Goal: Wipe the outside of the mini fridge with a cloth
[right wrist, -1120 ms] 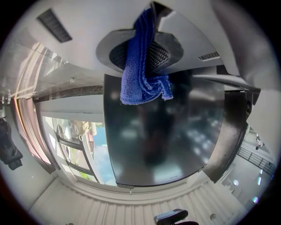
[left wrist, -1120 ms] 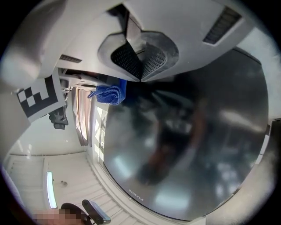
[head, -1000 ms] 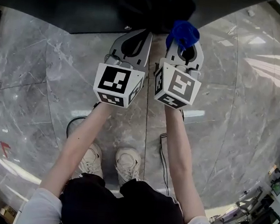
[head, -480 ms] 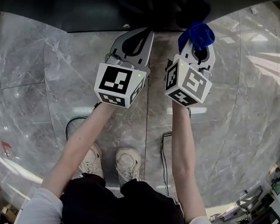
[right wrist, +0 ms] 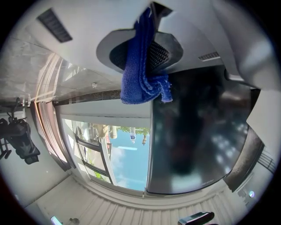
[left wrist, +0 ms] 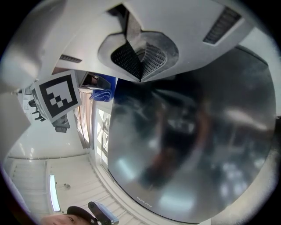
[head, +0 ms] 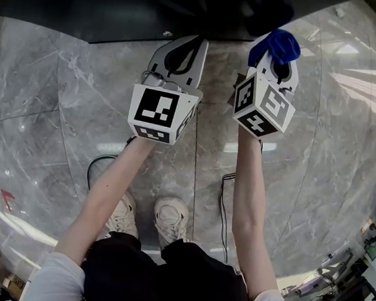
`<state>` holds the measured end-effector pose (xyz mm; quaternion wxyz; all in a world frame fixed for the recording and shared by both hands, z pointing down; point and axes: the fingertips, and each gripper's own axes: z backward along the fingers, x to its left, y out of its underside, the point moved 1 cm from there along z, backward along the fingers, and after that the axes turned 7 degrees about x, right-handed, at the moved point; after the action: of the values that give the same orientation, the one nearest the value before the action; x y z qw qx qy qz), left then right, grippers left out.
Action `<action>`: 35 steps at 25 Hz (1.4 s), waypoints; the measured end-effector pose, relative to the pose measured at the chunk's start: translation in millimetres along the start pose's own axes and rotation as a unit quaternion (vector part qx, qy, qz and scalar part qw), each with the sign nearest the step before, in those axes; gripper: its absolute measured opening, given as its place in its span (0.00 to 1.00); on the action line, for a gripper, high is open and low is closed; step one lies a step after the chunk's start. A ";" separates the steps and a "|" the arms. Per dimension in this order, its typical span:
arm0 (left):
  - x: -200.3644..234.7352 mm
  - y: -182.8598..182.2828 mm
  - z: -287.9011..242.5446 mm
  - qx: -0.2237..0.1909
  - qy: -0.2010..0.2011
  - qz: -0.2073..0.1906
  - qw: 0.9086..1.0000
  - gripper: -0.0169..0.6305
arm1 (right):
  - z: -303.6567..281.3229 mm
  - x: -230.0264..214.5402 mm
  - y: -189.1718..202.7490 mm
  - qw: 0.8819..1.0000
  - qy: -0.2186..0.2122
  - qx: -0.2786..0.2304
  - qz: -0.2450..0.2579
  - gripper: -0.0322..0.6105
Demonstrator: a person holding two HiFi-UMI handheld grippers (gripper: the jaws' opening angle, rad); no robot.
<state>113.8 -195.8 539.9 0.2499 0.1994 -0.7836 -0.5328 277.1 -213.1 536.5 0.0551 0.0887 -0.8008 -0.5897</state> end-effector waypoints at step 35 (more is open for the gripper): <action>63.3 -295.4 210.5 -0.141 -0.131 0.010 0.981 0.03 | 167.9 198.8 -244.0 0.975 -0.217 0.008 0.053 0.13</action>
<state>-50.1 -181.9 210.5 0.1758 0.0830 -0.7282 -0.6572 69.1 -167.7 250.3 -0.0897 -0.0833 -0.8018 -0.5849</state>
